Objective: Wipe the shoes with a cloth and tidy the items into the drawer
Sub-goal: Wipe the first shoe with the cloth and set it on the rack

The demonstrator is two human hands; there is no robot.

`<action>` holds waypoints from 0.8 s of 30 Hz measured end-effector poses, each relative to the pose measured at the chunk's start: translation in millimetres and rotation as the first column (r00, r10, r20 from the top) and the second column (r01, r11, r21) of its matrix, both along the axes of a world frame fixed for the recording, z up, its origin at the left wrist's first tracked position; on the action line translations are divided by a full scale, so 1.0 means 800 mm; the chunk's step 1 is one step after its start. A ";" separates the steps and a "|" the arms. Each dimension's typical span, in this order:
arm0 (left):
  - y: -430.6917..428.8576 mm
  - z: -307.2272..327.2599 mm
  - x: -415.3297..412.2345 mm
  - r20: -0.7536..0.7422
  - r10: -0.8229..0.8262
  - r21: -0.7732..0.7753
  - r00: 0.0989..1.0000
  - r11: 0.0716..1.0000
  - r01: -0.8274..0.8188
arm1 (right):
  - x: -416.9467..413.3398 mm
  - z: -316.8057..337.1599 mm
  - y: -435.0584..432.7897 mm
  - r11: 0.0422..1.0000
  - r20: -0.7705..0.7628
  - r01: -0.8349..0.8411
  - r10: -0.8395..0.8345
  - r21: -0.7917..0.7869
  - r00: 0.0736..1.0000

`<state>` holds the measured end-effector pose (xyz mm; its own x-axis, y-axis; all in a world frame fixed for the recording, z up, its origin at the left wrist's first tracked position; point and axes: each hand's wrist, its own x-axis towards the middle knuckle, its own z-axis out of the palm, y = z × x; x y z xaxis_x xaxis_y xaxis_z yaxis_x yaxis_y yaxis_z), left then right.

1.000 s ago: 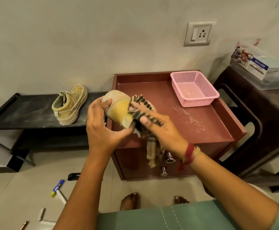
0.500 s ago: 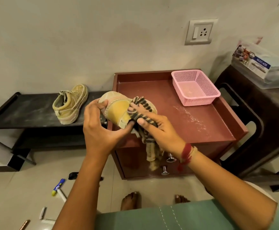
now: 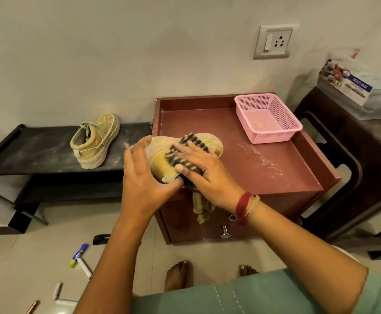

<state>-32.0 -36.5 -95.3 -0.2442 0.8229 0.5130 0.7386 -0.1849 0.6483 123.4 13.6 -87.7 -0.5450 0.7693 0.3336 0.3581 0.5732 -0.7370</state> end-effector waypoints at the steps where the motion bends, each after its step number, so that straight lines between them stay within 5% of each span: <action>1: -0.001 0.000 -0.003 -0.022 -0.006 -0.016 1.000 1.000 0.006 | 0.003 -0.009 0.013 0.998 0.030 0.060 -0.060 -0.021 0.998; 4: -0.002 0.001 -0.001 -0.081 0.008 -0.022 0.997 1.000 -0.010 | 0.006 -0.009 0.036 0.921 0.035 0.336 -0.336 -0.198 0.941; 9: 0.000 0.001 0.000 -0.100 0.011 -0.034 0.995 0.999 -0.014 | 0.001 -0.014 0.002 0.998 -0.032 0.005 -0.007 -0.056 0.999; 13: 0.002 -0.002 0.000 -0.161 0.030 -0.039 0.987 0.999 -0.037 | 0.005 -0.012 0.029 0.944 -0.014 0.277 -0.285 -0.181 0.959; 18: 0.002 -0.002 -0.003 -0.149 0.040 -0.034 0.988 0.998 -0.045 | 0.007 -0.020 0.014 0.996 -0.041 -0.025 0.021 -0.090 0.999; 21: 0.003 -0.001 -0.001 -0.151 0.057 -0.035 0.987 0.997 -0.063 | 0.009 -0.012 0.038 0.899 -0.133 0.270 -0.331 -0.344 0.934; 24: 0.003 0.000 0.001 -0.155 0.067 -0.031 0.986 0.997 -0.073 | 0.007 -0.011 0.026 0.939 -0.120 0.181 -0.223 -0.292 0.967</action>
